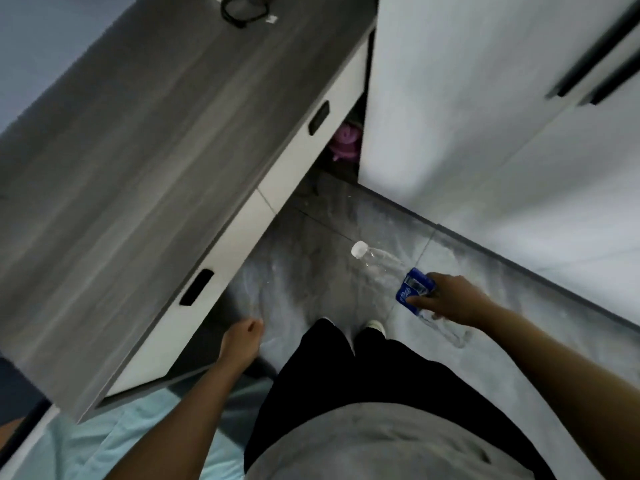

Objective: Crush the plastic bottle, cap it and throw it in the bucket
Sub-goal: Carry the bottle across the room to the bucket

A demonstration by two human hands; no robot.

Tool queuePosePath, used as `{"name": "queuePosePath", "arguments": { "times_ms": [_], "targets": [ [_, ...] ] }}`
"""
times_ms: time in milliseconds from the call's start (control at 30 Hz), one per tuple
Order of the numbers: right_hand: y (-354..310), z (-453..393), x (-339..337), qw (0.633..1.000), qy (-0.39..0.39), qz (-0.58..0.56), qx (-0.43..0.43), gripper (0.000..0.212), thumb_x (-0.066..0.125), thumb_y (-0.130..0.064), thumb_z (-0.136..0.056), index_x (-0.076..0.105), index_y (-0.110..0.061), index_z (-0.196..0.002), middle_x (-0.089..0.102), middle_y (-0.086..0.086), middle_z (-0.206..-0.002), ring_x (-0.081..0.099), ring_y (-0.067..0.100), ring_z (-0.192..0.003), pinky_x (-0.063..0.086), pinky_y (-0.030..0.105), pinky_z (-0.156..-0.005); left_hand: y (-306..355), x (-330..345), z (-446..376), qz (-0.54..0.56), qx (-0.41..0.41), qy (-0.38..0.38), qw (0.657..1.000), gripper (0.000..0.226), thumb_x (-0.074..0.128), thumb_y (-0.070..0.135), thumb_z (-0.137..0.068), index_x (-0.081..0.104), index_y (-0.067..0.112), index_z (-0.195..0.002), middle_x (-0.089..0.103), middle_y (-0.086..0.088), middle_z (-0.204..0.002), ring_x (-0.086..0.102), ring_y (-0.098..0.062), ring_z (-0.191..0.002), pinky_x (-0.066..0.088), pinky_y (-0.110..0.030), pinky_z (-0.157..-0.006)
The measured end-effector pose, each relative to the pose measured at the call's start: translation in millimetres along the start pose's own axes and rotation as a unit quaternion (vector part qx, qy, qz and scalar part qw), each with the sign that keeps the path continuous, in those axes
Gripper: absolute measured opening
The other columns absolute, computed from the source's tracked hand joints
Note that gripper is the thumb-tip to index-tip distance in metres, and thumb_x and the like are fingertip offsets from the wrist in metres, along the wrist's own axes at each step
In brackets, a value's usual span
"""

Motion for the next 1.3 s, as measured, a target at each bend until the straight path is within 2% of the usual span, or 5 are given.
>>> {"name": "queuePosePath", "arguments": {
  "times_ms": [133,700,900,1067,1300],
  "targets": [
    [51,15,3,0.999,0.019,0.030,0.041,0.044,0.061,-0.052,-0.080,0.057,-0.013,-0.102,0.068,0.012,-0.096,0.063,0.029,-0.087,0.050,0.037,-0.078,15,22,-1,-0.059,0.023,-0.026,0.998,0.033,0.046,0.022,-0.091,0.061,-0.002,-0.074,0.065,-0.029,-0.088,0.061,-0.038,-0.083,0.040,-0.036,-0.067],
    [154,91,133,0.897,0.091,-0.268,0.338,0.025,0.052,-0.019,-0.091,0.059,-0.006,-0.111,0.062,0.014,-0.093,0.059,0.027,-0.084,0.037,0.027,-0.069,152,40,-84,-0.290,0.217,-0.164,0.918,0.038,0.046,0.016,-0.092,0.049,0.015,-0.053,0.052,-0.007,-0.060,0.048,-0.022,-0.062,0.035,-0.032,-0.061],
    [132,119,205,0.816,0.141,-0.369,0.421,0.030,0.058,-0.025,-0.088,0.060,-0.005,-0.110,0.067,0.023,-0.110,0.063,0.034,-0.101,0.048,0.034,-0.081,206,63,-90,-0.398,0.295,-0.211,0.843,0.040,0.046,0.018,-0.093,0.045,0.017,-0.053,0.049,-0.003,-0.058,0.054,-0.024,-0.070,0.034,-0.030,-0.063],
    [123,140,254,0.748,0.168,-0.456,0.451,0.023,0.058,-0.023,-0.087,0.063,-0.005,-0.099,0.069,0.024,-0.105,0.064,0.035,-0.099,0.039,0.030,-0.071,241,98,-71,-0.461,0.348,-0.223,0.785,0.030,0.046,0.018,-0.093,0.062,0.002,-0.073,0.068,-0.025,-0.089,0.062,-0.032,-0.087,0.045,-0.036,-0.074],
    [135,161,273,0.682,0.222,-0.531,0.452,0.023,0.058,-0.027,-0.088,0.063,-0.006,-0.096,0.068,0.024,-0.106,0.063,0.035,-0.104,0.037,0.029,-0.071,268,161,-39,-0.525,0.387,-0.253,0.715,0.034,0.044,0.019,-0.094,0.051,0.009,-0.062,0.061,-0.015,-0.072,0.053,-0.023,-0.070,0.036,-0.031,-0.065]
  ]
}}
Point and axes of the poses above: each hand's wrist, its own z-axis away from the middle knuckle, its own x-axis out of the palm, y = z × x, the point moved 3 cm from there along -z, towards the middle knuckle
